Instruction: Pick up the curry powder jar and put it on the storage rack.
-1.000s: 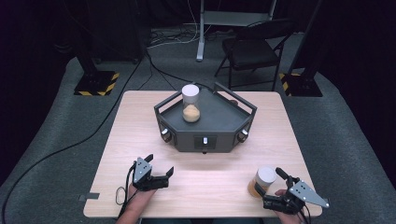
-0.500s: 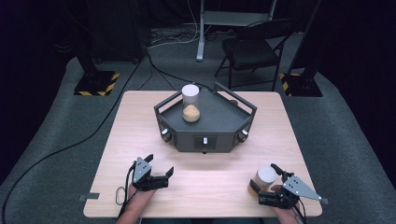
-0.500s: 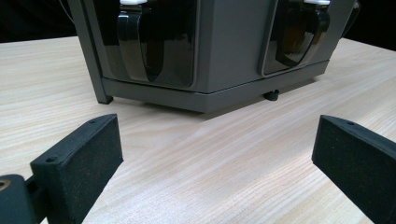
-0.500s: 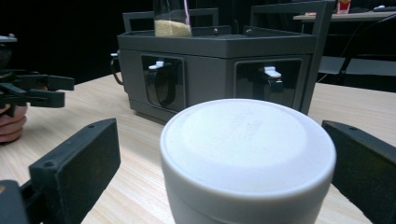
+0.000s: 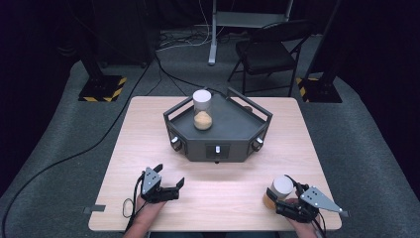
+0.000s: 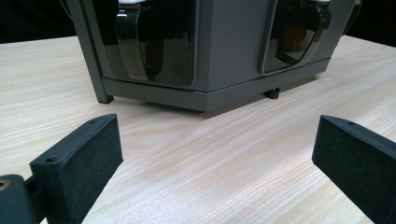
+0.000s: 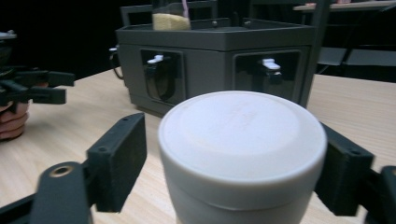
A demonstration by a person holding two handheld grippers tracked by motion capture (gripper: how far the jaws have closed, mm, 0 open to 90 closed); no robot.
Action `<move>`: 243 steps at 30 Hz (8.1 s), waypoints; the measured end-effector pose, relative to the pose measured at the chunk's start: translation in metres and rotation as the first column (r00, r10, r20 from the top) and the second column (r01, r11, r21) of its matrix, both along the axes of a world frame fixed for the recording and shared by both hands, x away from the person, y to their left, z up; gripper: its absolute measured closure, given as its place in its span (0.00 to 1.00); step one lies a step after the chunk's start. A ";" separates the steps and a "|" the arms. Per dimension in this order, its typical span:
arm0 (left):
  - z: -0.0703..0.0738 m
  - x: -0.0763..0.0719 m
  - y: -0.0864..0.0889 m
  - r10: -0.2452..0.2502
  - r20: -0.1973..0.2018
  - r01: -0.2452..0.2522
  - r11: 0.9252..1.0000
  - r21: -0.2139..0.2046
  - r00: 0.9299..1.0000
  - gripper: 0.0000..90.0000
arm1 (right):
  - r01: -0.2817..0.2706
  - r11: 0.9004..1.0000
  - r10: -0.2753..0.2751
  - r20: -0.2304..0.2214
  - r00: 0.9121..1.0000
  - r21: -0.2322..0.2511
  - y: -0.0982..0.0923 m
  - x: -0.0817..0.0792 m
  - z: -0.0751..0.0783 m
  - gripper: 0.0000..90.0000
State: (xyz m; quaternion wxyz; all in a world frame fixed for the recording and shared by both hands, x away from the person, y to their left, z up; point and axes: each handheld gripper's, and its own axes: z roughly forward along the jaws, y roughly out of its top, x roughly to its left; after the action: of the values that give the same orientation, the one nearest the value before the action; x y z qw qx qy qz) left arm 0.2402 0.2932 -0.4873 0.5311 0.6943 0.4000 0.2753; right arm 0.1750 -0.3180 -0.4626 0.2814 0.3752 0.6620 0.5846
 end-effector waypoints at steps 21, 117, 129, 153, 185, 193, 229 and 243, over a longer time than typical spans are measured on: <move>0.000 -0.001 -0.001 0.003 0.002 -0.003 1.000 0.002 1.000 0.02 | -0.015 1.000 0.015 -0.013 1.000 -0.002 0.000 0.002 0.005 0.35; -0.001 0.002 0.002 -0.039 0.009 0.039 0.999 0.004 0.999 0.02 | -0.047 0.999 0.043 0.153 0.987 0.025 0.088 0.130 0.155 0.36; -0.001 0.001 0.002 -0.045 0.011 0.045 0.999 0.006 0.999 0.02 | -0.011 0.999 0.006 0.165 0.986 0.032 0.104 0.146 0.155 0.36; -0.002 0.002 0.005 -0.053 0.016 0.053 0.999 -0.006 0.998 0.02 | 0.056 0.995 -0.068 0.151 0.986 0.079 0.133 0.179 0.134 0.36; -0.003 0.002 0.006 -0.062 0.020 0.062 0.998 -0.008 0.998 0.02 | 0.114 0.994 -0.114 0.061 0.992 0.004 0.165 0.214 0.114 0.36; -0.003 0.001 0.005 -0.061 0.021 0.061 0.998 -0.005 0.998 0.02 | 0.118 0.993 -0.118 0.050 0.992 0.016 0.162 0.213 0.114 0.36; -0.002 0.002 0.004 -0.063 0.020 0.063 0.998 0.001 0.998 0.01 | 0.068 0.996 -0.071 0.050 0.996 0.049 0.138 0.189 0.117 0.00; -0.003 0.004 0.006 -0.066 0.012 0.066 0.998 -0.013 0.998 0.01 | 0.067 0.997 -0.069 0.090 0.994 0.034 0.124 0.161 0.115 0.00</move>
State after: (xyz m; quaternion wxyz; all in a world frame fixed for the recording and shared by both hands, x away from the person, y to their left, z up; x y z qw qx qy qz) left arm 0.2438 0.2996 -0.4898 0.5470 0.7020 0.3755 0.2588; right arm 0.3355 -0.1945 -0.3481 0.3253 0.3747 0.6262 0.6014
